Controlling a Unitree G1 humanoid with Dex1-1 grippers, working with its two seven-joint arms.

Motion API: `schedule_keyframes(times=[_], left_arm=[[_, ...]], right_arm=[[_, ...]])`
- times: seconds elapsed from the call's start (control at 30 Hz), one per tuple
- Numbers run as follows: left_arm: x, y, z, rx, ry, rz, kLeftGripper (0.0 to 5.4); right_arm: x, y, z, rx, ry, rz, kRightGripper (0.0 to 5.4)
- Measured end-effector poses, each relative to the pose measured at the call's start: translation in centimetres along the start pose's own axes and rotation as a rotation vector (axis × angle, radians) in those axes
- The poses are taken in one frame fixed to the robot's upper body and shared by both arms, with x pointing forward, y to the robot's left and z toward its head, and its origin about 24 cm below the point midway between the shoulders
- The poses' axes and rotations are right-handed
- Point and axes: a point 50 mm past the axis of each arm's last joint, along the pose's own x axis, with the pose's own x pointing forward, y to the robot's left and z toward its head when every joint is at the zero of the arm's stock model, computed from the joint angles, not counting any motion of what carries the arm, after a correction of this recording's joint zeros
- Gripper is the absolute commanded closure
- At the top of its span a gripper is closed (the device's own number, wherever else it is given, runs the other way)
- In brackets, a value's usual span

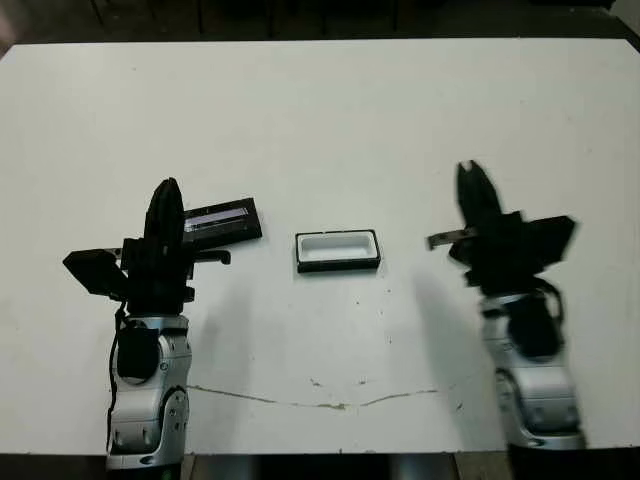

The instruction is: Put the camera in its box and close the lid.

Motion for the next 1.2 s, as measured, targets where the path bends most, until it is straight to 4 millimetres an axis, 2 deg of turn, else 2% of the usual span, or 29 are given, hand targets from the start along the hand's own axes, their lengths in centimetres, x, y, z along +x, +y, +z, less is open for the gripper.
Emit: schedule_keyframes(times=[0.2, 0.3, 0.47, 0.6, 0.9, 1.2], left_arm=[[-0.1, -0.1, 0.0, -0.006, 0.008, 0.003, 5.39], [-0.1, -0.1, 0.1, -0.006, 0.008, 0.004, 5.39], [-0.1, 0.0, 0.1, -0.001, 0.007, 0.005, 5.39], [-0.1, 0.0, 0.1, 0.001, 0.006, 0.007, 5.39], [-0.2, 0.1, 0.1, 0.008, 0.003, 0.015, 5.39], [-0.3, 0.2, 0.1, 0.01, 0.004, 0.02, 5.39]], right_arm=[[-0.1, -5.5, 1.6, -0.089, 0.033, 0.02, 5.4], [0.1, -8.0, 1.6, -0.11, 0.094, 0.024, 5.4], [0.9, -10.6, 1.1, -0.188, 0.205, 0.053, 5.4], [1.6, -10.9, 0.3, -0.283, 0.307, 0.117, 5.4], [3.2, -10.6, -1.9, -0.309, 0.552, 0.289, 5.4], [2.7, -10.4, -3.8, -0.396, 0.719, 0.488, 5.4]])
